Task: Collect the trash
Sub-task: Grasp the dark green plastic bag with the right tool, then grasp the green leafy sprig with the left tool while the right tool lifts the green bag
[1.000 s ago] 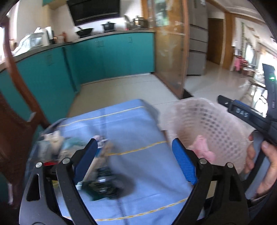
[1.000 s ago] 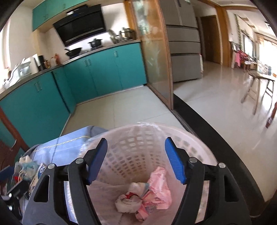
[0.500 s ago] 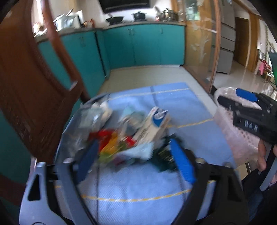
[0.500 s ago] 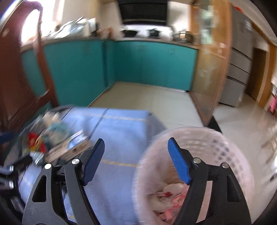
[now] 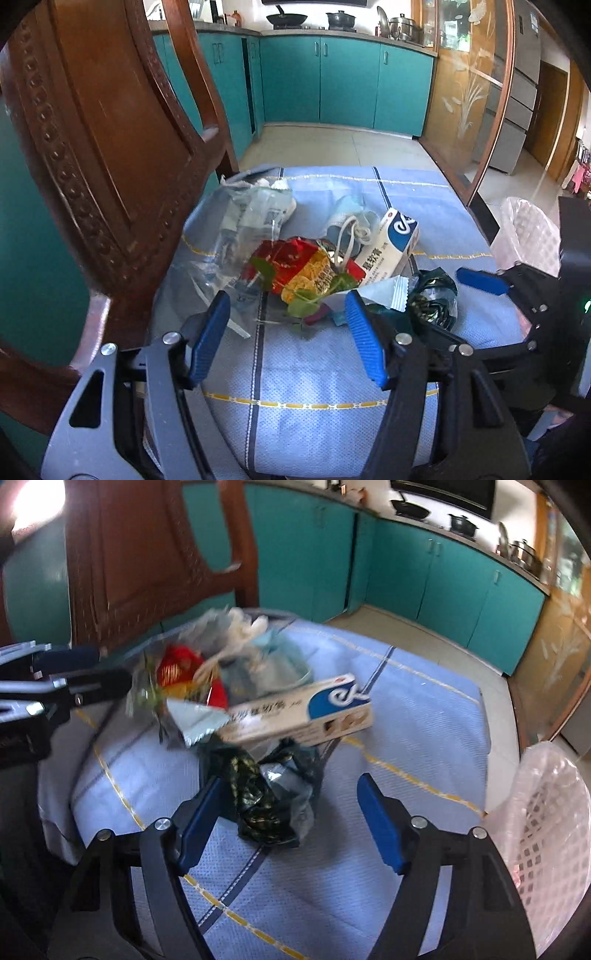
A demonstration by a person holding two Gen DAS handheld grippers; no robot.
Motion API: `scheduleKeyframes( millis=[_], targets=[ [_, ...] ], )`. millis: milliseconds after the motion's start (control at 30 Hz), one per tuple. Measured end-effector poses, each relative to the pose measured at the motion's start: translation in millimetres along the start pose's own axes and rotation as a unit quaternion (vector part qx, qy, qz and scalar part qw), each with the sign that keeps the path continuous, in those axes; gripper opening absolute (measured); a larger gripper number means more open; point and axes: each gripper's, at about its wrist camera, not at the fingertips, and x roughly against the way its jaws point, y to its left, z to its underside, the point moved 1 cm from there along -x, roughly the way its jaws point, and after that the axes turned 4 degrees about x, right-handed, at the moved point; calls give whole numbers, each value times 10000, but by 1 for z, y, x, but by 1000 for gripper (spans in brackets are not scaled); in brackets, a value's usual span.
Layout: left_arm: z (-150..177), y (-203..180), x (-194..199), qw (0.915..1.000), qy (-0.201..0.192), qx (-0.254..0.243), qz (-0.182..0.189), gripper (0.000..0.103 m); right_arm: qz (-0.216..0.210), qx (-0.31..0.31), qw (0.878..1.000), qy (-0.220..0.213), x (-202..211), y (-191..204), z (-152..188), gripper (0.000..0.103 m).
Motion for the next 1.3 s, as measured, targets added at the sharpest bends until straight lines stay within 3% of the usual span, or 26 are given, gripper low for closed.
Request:
scheduleKeyframes(
  millis=[33,67,200,400,533,567,633,667,733,833,900,1100,1300],
  targets=[
    [1,0,-3,10000,44,17,45,66,-75,0,10000,31,-2,1,0,45],
    [2,0,-4,9999,79,32,81,67,-123,-21,9999,19,0,1,1,41],
    [3,-1,-12,9996,167,71,217,70,-304,-188,9992,-153,20,-13,4,40],
    [1,-13,-28,9983,348,-76,460,75,112,-894,9950,-427,43,-60,11,40],
    [-13,-5,-41,9977,445,181,482,73,225,-1074,9929,-462,47,-73,13,40],
    [-14,-2,-45,9969,522,297,513,71,228,-1046,9932,-463,47,-71,13,40],
    [-15,4,-50,9937,644,557,727,47,247,-975,9939,-454,48,-73,15,40],
    [-13,6,-52,9923,698,626,815,42,263,-919,9944,-456,48,-70,14,40],
    [-9,5,-53,9915,751,620,861,22,264,-872,9947,-467,48,-69,14,40],
    [-6,3,-46,9915,656,576,962,13,299,-843,9948,-483,48,-68,12,40],
    [-4,3,-38,9917,530,535,1043,8,325,-834,9948,-493,49,-67,11,40],
    [-10,0,-4,9924,139,414,1148,8,409,-843,9944,-486,49,-68,12,40],
    [-21,-8,34,9939,-384,234,1005,8,590,-781,9936,-561,53,-66,10,40]
  ],
)
